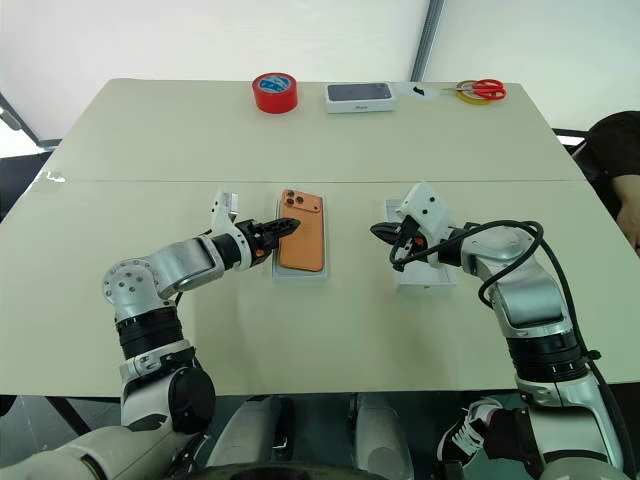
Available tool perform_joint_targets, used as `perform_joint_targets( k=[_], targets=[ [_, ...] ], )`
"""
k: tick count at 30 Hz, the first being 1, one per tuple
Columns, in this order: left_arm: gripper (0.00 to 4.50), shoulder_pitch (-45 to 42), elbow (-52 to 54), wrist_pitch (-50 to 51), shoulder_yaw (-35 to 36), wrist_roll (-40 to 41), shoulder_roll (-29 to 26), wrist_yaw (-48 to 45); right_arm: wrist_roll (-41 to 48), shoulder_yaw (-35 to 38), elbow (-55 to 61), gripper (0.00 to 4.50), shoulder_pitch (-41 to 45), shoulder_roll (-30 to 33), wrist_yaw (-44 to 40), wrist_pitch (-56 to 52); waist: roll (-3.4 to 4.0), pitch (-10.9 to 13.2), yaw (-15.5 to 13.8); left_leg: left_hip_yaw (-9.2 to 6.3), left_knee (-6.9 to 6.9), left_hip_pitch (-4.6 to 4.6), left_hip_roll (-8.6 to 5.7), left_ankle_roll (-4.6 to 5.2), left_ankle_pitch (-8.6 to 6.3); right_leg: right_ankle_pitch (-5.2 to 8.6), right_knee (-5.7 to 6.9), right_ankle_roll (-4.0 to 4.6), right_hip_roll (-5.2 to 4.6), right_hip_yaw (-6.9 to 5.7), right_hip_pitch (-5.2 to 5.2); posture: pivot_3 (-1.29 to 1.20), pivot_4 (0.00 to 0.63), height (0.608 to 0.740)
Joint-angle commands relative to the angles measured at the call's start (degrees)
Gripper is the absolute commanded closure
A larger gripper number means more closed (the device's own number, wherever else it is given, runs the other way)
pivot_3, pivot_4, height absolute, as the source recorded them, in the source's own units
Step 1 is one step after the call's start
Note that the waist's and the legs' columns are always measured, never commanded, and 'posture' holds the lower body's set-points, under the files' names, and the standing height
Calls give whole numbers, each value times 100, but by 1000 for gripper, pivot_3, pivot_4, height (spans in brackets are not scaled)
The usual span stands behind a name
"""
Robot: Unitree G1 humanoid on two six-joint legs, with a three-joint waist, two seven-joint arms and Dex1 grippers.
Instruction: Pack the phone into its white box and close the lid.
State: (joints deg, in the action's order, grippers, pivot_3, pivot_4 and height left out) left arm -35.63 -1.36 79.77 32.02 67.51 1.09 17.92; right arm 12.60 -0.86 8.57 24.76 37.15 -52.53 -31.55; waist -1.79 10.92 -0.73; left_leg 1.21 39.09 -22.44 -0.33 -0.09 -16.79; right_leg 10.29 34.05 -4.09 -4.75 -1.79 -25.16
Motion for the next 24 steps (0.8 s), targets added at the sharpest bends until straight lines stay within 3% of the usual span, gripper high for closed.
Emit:
perform_joint_targets(
  k=[1,11,14,18,24],
  targets=[
    [197,4,254,146,-123,313,-175,-24,49,21,35,4500,104,43,29,150,0,0,-1,0,0,1,0,0,0,0,0,0,0,0,2,0,150,732],
    [197,96,478,216,54,1664,-1519,317,32,-114,-68,4500,234,23,35,230,1,0,11,-2,0,2,12,-1,0,-2,5,-4,2,2,-1,0,150,732],
    [197,186,555,143,-84,1518,-2142,231,-99,-307,-93,4500,369,11,72,202,1,1,18,-2,0,3,11,-1,1,-2,6,-3,3,1,-2,0,150,732],
    [1448,477,1078,-349,-953,212,-2911,-342,-474,-732,-251,4500,583,-45,254,116,3,0,0,3,-1,3,5,-3,2,5,6,8,2,3,-3,0,150,732],
    [4486,616,1228,-1197,-2366,-1375,-3149,-1125,-972,-1240,-753,4500,1154,-518,843,-358,2,0,-3,3,0,2,4,-9,5,8,2,17,-1,3,0,0,150,732]
  ],
)
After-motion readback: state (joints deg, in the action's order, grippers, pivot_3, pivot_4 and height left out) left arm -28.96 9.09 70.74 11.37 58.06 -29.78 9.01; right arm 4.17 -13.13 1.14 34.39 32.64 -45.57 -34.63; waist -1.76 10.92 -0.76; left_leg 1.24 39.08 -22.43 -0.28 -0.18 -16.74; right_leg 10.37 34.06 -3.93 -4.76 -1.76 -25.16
